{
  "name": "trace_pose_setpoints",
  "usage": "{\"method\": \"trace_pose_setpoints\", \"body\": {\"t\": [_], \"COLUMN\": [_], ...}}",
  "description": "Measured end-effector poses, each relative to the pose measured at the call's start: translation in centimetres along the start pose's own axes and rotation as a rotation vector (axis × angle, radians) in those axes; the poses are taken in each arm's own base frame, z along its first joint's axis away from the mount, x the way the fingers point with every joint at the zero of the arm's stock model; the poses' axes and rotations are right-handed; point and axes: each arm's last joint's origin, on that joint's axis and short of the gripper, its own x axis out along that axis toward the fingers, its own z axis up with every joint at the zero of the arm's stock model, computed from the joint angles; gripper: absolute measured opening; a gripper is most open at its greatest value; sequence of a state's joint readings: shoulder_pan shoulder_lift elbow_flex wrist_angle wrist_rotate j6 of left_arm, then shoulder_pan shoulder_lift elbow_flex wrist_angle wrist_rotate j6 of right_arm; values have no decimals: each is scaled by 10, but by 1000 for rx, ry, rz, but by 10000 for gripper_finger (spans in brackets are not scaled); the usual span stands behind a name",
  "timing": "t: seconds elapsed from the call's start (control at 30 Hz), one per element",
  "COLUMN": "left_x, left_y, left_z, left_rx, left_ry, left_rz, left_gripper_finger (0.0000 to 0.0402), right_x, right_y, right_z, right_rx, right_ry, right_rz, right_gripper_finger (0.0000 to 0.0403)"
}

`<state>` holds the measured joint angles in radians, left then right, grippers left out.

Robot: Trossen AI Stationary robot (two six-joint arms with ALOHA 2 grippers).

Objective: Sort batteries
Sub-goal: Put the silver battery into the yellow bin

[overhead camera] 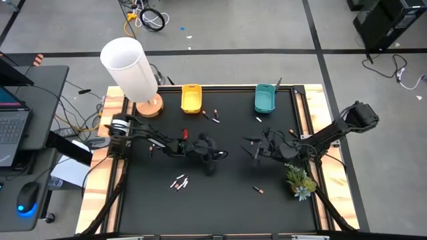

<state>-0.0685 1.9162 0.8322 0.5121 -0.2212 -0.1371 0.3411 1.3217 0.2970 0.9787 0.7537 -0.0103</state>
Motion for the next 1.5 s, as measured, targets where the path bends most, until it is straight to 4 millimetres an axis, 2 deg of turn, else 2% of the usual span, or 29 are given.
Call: {"method": "trace_pose_setpoints", "body": {"t": [0.1, 0.33, 0.43, 0.57, 0.73, 0.9, 1.1, 1.37, 1.5], "left_x": [-17, -52, -60, -67, -68, -70, -71, -70, -70], "left_y": [8, 23, 37, 61, 99, 127, 155, 161, 159], "left_z": [22, 48, 51, 50, 41, 41, 38, 40, 43], "left_rx": [19, 61, 47, 20, -62, -104, -178, -201, -152], "left_ry": [-33, -26, -6, 30, 114, 126, 142, 117, 108], "left_rz": [59, 167, 315, 599, 780, 828, 762, 715, 698], "left_gripper_finger": [27, 27, 27, 27, 27, 34, 47, 148, 171], "right_x": [-4, -7, -8, -8, -10, -11, -12, -12, -12], "right_y": [-2, 2, 2, 1, 3, 5, 6, 7, 7], "right_z": [5, 5, 2, -2, -5, -5, -5, -6, -6], "right_rx": [-16, -33, -24, -28, -34, -39, -41, -44, -46], "right_ry": [-17, -8, 11, 45, 62, 61, 62, 71, 74], "right_rz": [-74, -69, -83, -88, -76, -62, -56, -45, -45], "right_gripper_finger": [178, 178, 178, 178, 178, 178, 178, 178, 178]}}
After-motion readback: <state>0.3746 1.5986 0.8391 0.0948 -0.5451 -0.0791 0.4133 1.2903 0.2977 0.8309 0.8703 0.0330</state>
